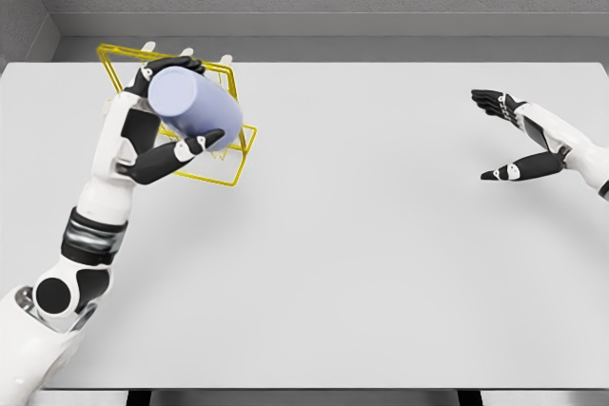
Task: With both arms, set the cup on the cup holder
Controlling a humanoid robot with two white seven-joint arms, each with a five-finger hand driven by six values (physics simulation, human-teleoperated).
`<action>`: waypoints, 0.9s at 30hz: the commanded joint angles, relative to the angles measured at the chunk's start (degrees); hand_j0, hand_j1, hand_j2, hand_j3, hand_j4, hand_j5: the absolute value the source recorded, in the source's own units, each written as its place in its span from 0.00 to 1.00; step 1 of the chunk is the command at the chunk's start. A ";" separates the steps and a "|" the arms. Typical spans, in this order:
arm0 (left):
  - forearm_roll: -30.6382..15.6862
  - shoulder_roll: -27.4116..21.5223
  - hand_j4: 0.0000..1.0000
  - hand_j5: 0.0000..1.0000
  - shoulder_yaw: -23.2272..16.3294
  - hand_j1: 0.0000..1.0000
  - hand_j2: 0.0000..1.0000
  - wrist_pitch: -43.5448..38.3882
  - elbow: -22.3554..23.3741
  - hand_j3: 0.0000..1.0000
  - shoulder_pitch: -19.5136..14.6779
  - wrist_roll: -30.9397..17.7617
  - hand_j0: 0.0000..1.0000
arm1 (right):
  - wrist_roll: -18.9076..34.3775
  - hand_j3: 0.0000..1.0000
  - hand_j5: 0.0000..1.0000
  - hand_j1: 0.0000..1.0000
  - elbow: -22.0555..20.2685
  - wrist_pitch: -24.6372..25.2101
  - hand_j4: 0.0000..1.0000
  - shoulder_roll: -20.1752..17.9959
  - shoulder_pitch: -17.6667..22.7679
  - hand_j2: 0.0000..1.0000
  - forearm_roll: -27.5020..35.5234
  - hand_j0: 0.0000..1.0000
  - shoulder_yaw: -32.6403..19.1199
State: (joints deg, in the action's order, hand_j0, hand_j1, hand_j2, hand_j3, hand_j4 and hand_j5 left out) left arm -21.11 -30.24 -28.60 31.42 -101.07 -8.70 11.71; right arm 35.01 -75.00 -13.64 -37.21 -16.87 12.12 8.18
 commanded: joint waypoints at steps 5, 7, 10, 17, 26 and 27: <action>-0.16 0.18 0.64 0.64 1.09 0.64 0.64 -1.89 0.00 0.64 -0.53 0.78 0.64 | -0.01 1.00 1.00 1.00 0.03 0.10 1.00 0.03 0.09 1.00 0.36 1.00 0.17; -0.16 0.18 0.64 0.64 1.79 0.64 0.64 -2.94 0.00 0.64 -0.53 0.78 0.64 | -0.01 1.00 1.00 1.00 0.03 0.10 1.00 0.03 0.00 1.00 0.36 1.00 0.26; -0.24 0.36 0.64 0.64 1.88 0.64 0.64 -3.82 0.00 0.64 -0.97 0.78 0.64 | -0.01 1.00 1.00 1.00 0.03 0.10 1.00 0.12 0.00 1.00 0.36 1.00 0.35; -0.25 0.36 0.64 0.64 2.32 0.64 0.64 -6.02 0.09 0.64 -1.32 0.69 0.64 | -0.01 1.00 1.00 1.00 0.03 0.19 1.00 0.12 0.00 1.00 0.36 1.00 0.35; -0.25 0.44 0.64 0.64 3.81 0.64 0.64 -8.48 0.09 0.64 -1.58 0.69 0.64 | -0.01 1.00 1.00 1.00 0.03 0.19 1.00 0.20 0.00 1.00 0.36 1.00 0.52; -0.25 0.36 0.64 0.64 3.81 0.64 0.64 -8.74 0.09 0.64 -1.58 0.69 0.64 | -0.01 1.00 1.00 1.00 0.03 0.19 1.00 0.20 0.00 1.00 0.36 1.00 0.52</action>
State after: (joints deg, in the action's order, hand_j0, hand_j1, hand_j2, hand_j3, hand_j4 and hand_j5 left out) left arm -21.39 -29.79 -24.99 23.25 -100.96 -10.28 12.39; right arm 35.01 -74.89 -13.49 -36.95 -16.88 12.12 8.68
